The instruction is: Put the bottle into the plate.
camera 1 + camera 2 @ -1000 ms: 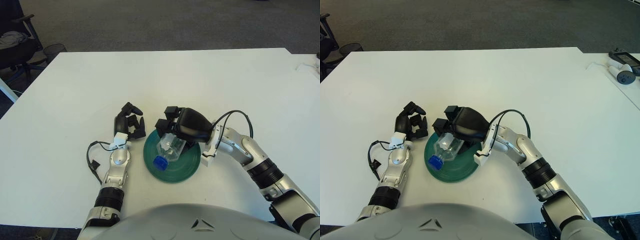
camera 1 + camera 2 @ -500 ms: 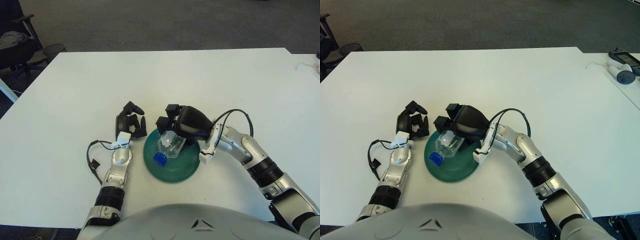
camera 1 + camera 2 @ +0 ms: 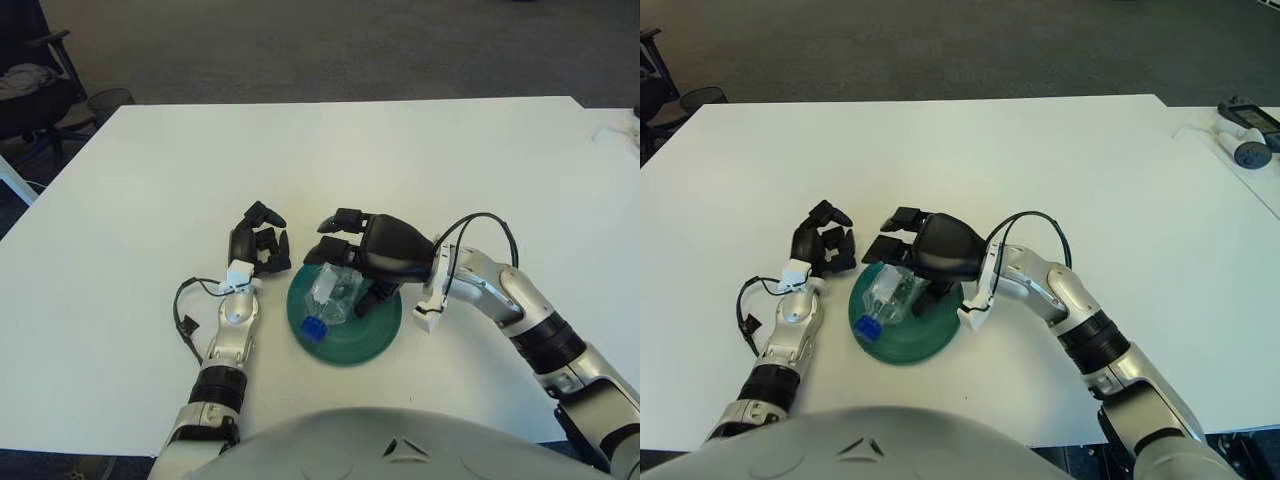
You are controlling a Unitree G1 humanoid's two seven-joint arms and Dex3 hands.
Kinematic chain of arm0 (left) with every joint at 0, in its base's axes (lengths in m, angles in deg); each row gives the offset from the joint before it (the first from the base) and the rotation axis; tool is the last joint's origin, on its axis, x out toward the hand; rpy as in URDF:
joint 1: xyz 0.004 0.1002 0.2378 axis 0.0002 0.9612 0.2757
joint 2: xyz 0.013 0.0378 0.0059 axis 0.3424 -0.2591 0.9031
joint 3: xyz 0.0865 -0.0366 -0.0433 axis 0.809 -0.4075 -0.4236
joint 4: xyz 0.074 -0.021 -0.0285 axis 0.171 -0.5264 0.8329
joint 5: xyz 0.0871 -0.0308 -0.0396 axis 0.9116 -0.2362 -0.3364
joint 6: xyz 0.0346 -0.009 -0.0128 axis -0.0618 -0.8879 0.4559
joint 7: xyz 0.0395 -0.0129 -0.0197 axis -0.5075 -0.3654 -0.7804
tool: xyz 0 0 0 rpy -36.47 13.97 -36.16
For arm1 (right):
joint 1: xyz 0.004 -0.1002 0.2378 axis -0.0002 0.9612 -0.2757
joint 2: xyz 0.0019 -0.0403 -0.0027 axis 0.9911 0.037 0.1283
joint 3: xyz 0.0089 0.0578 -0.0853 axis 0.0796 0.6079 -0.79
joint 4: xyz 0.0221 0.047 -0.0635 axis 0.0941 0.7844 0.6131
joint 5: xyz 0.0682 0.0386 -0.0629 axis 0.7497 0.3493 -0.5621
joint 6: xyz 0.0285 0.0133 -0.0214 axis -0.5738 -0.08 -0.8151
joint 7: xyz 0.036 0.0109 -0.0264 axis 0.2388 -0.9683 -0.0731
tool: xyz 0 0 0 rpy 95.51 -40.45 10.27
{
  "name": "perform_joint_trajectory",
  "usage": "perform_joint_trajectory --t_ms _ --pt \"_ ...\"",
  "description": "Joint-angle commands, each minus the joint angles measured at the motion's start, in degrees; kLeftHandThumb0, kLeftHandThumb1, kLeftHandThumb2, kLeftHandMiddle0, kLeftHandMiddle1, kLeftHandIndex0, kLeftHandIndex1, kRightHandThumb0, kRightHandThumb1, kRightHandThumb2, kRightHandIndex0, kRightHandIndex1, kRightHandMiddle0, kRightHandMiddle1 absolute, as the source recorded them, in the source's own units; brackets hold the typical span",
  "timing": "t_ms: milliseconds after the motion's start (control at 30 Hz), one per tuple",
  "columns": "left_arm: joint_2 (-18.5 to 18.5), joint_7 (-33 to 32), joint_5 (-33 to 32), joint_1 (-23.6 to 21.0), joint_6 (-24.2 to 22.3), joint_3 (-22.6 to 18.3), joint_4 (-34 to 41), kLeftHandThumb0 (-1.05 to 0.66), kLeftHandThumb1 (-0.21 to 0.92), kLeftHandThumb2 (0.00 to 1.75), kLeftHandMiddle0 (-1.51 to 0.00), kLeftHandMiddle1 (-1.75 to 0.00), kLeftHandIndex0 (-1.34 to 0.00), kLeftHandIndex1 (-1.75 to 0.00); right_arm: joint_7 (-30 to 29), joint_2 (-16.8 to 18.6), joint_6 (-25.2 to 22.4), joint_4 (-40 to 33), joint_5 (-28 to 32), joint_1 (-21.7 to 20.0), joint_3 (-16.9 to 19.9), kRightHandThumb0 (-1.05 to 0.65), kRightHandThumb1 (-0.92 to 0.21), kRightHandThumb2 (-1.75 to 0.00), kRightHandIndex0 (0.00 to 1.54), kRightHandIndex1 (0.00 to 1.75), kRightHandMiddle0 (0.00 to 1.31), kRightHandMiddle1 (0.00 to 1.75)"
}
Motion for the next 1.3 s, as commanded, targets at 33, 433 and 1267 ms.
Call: perform_joint_trajectory --t_ms 33,433,1267 --pt "-0.3 -0.8 2.1 2.8 3.6 1.1 -2.3 -0.46 0.34 1.29 -1.13 -1.75 -0.59 -1.75 0.4 -1.0 1.2 -0.6 0.6 -1.2 0.9 -0.92 -0.92 -0.8 0.01 0.0 0.0 0.02" --pt "0.3 -1.8 3.1 2.6 7.4 1.0 -2.9 -0.47 0.33 1.29 -1.09 -1.75 -0.6 -1.75 1.3 -1.7 3.4 0.4 1.1 -1.8 1.1 -1.03 -0.92 -0.82 0.0 0.0 0.0 0.0" --pt "-1.0 -0.1 0.5 4.1 -4.5 0.1 1.2 -0.46 0.33 1.29 -1.14 -1.75 -0.59 -1.75 6.6 3.5 -6.4 5.1 26.4 -8.8 8.7 -1.03 -0.92 -0.78 0.0 0.0 0.0 0.0"
